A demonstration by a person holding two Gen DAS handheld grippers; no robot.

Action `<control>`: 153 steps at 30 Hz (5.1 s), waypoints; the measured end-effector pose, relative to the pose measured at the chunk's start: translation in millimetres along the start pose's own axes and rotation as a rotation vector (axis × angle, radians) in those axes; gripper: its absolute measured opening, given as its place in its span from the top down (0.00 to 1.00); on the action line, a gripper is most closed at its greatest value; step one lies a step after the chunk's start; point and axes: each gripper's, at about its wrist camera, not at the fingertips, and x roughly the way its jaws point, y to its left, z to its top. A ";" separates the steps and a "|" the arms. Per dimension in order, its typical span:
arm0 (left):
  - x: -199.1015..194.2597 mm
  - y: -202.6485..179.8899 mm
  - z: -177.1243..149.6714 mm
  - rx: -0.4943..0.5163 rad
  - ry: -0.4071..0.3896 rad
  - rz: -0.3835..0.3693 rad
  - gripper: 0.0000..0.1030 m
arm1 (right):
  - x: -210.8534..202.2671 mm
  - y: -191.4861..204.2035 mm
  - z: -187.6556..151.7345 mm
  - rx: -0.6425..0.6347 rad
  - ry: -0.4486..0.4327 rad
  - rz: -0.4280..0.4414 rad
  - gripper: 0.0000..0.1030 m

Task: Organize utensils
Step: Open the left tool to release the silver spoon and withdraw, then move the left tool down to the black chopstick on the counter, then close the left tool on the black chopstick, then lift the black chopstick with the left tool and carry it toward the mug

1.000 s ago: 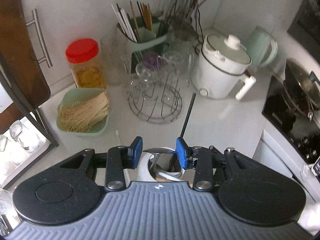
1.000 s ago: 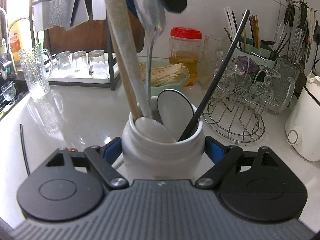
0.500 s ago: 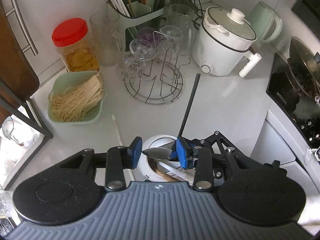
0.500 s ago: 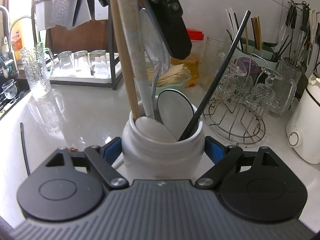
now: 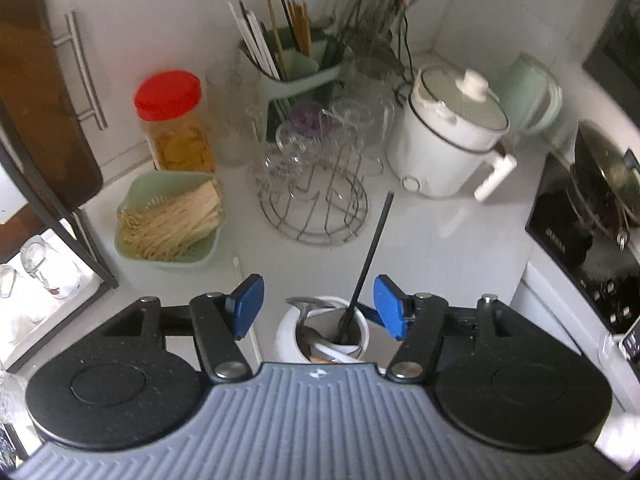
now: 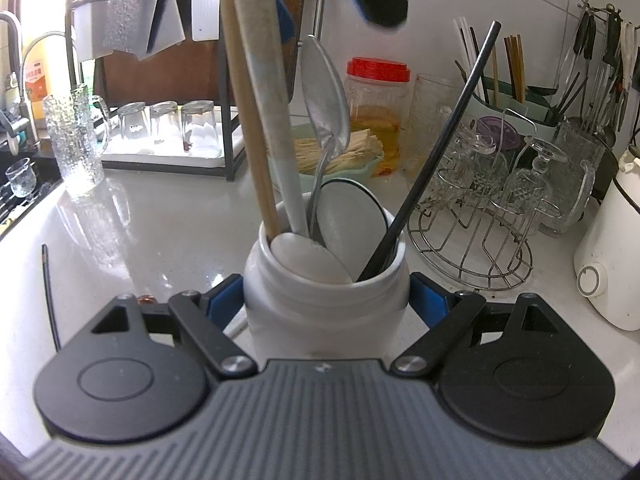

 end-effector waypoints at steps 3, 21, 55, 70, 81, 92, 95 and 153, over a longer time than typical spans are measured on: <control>-13.5 1.4 -0.9 -0.026 -0.042 0.010 0.36 | -0.1 0.0 0.0 0.000 0.000 0.001 0.12; -76.4 27.5 -61.0 -0.265 -0.248 0.204 0.36 | 1.2 -1.1 1.6 -0.012 0.009 0.014 0.12; -16.6 58.5 -205.3 -0.605 -0.202 0.530 0.35 | 0.6 -7.0 8.6 -0.064 0.099 0.073 0.12; 21.9 127.0 -257.8 -0.764 -0.100 0.707 0.43 | -3.2 -7.7 7.2 -0.068 0.099 0.086 0.12; 43.2 136.9 -257.0 -0.724 -0.067 0.721 0.81 | -3.0 -8.6 7.1 -0.070 0.100 0.095 0.12; 49.3 119.7 -247.7 -0.659 -0.025 0.631 0.94 | -3.3 -10.6 6.6 -0.069 0.098 0.104 0.13; 52.7 108.6 -246.0 -0.623 -0.012 0.595 0.94 | -3.6 -9.9 6.8 -0.067 0.096 0.101 0.13; -0.3 76.9 -145.5 -0.314 -0.100 0.421 0.94 | -12.2 11.7 -5.2 0.008 0.065 -0.008 0.12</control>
